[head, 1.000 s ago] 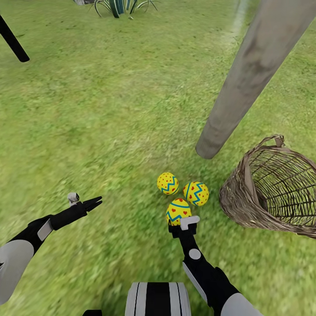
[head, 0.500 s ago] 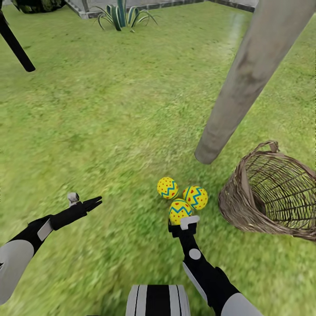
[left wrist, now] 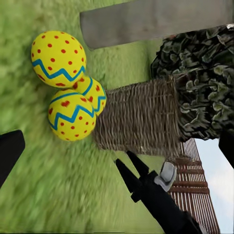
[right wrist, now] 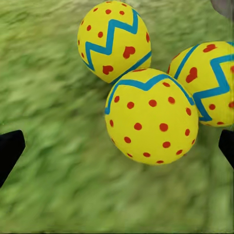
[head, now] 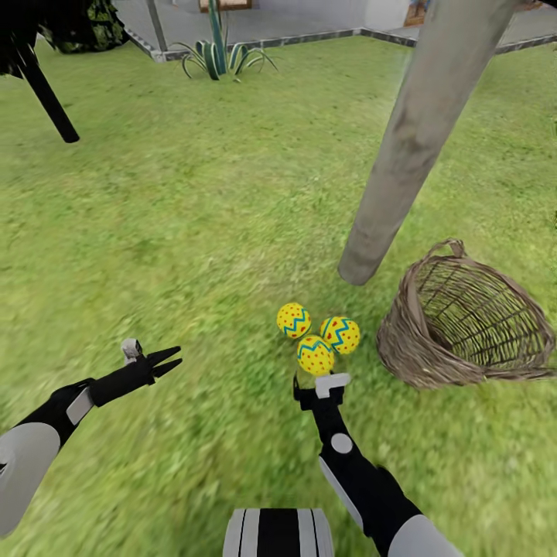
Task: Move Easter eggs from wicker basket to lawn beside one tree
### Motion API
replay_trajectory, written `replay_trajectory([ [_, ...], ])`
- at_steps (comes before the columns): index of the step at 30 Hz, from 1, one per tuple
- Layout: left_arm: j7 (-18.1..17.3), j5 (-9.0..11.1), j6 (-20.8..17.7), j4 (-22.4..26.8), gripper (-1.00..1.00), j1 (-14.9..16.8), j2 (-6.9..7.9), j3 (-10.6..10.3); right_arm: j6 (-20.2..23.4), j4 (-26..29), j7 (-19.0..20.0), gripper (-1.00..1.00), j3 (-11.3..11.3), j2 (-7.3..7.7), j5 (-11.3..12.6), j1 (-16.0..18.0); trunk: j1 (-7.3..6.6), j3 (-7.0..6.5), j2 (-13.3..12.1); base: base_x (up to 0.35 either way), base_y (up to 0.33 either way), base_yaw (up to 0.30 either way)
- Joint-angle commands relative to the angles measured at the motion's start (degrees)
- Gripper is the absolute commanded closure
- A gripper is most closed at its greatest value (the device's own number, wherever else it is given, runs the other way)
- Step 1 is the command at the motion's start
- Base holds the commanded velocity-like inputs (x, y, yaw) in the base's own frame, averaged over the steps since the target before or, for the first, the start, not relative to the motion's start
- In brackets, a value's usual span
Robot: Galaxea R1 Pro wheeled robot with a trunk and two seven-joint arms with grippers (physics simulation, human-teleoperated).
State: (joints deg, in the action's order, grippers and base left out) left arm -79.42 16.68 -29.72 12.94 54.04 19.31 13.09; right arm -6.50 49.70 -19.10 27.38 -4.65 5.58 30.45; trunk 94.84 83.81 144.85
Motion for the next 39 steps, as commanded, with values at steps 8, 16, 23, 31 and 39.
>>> replay_trajectory([
  [8, -0.2, 0.4, -0.7, 0.0, -1.0, 0.0, -0.15, -0.3, 1.6, 4.1, -4.8, -1.0, 0.3, -0.47, 0.7, -0.1, -0.25, -1.75, -0.1, -0.347, 0.0, 0.0],
  [16, -0.2, 0.4, -0.7, 0.0, -1.0, 0.0, -0.15, -0.3, 1.4, 4.3, -5.3, -1.0, 0.2, -0.38, 0.6, -0.2, -0.45, -3.76, -0.2, -0.166, 0.0, -0.016],
  [23, -0.2, 0.3, -0.7, 0.0, -1.0, 0.0, -0.15, -0.3, 0.0, 4.2, -5.3, -1.0, 0.2, -0.36, 0.6, -0.2, -0.64, -5.94, -0.3, -0.178, 0.0, -0.014],
  [31, -0.2, 0.3, -0.7, 0.0, -1.0, 0.0, -0.15, -0.3, -0.1, 4.3, -5.4, -1.0, 0.2, -0.35, 0.5, -0.2, -0.84, -8.44, -0.4, -0.328, 0.0, -0.001],
  [39, 0.0, 0.3, -0.6, 0.0, -1.0, 0.0, -0.15, -0.4, -0.1, 4.5, -5.5, -1.0, 0.7, -0.28, 0.2, -0.3, -1.05, -10.95, -0.5, -0.33, 0.0, 0.0],
])
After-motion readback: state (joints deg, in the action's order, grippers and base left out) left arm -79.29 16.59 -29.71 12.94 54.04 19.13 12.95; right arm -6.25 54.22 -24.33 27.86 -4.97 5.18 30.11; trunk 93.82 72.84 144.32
